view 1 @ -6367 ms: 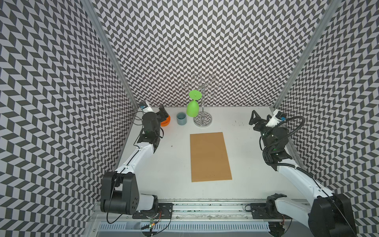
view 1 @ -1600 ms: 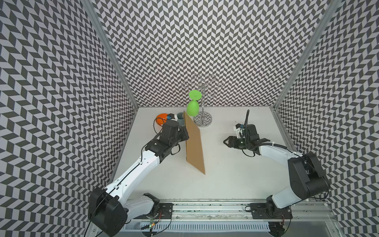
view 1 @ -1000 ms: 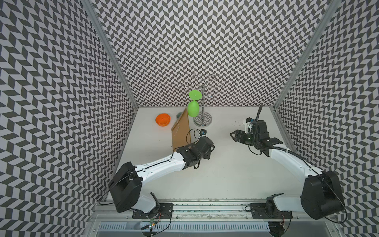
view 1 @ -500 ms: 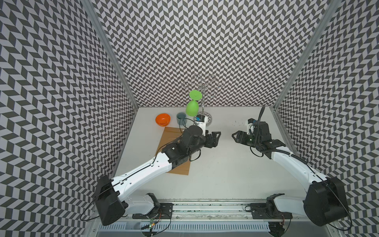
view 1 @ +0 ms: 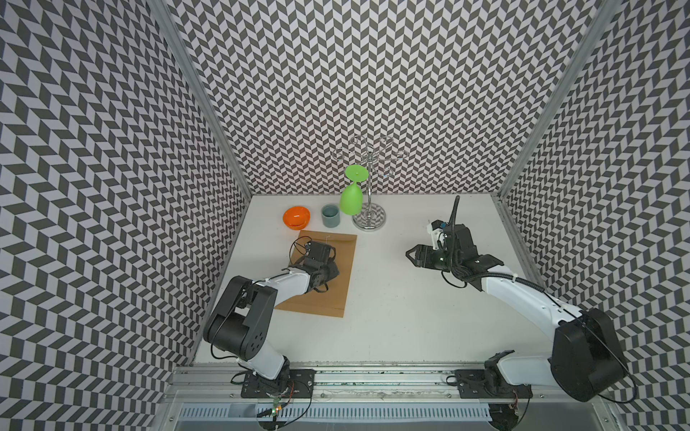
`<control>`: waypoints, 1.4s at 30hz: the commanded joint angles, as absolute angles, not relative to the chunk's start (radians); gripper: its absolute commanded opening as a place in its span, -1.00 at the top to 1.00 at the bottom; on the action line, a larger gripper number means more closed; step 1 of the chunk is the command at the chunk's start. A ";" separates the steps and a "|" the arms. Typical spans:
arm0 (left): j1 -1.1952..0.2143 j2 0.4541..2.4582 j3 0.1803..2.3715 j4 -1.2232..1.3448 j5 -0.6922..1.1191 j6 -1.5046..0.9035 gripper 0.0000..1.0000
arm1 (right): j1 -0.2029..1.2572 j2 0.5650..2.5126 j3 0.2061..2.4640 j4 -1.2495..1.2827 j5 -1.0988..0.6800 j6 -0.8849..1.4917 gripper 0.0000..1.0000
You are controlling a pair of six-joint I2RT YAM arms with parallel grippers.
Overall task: Open the file bag
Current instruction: Move the file bag to the center of the board.
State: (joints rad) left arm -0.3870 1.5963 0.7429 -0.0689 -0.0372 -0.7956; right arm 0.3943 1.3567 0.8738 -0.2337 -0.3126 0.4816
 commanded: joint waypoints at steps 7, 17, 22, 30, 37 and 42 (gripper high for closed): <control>-0.558 1.631 0.627 0.025 0.074 -0.900 0.43 | 0.430 1.464 0.837 -0.075 -0.388 0.549 -0.30; -0.663 1.451 0.566 0.070 0.129 -0.978 0.21 | 0.560 1.725 0.877 0.027 -0.367 0.666 -0.08; -0.569 1.299 0.687 -0.108 -0.011 -0.910 -0.23 | 0.631 1.784 0.910 0.019 -0.330 0.703 0.01; -0.338 1.374 0.625 -0.135 0.025 -0.875 0.17 | 0.650 1.866 0.952 0.064 -0.348 0.765 0.16; -0.337 1.440 0.524 -0.062 0.078 -0.887 0.41 | 0.652 1.935 1.006 0.076 -0.363 0.776 0.45; -0.340 1.440 0.496 -0.042 0.097 -0.887 0.46 | 0.653 1.957 1.019 0.113 -0.389 0.779 0.86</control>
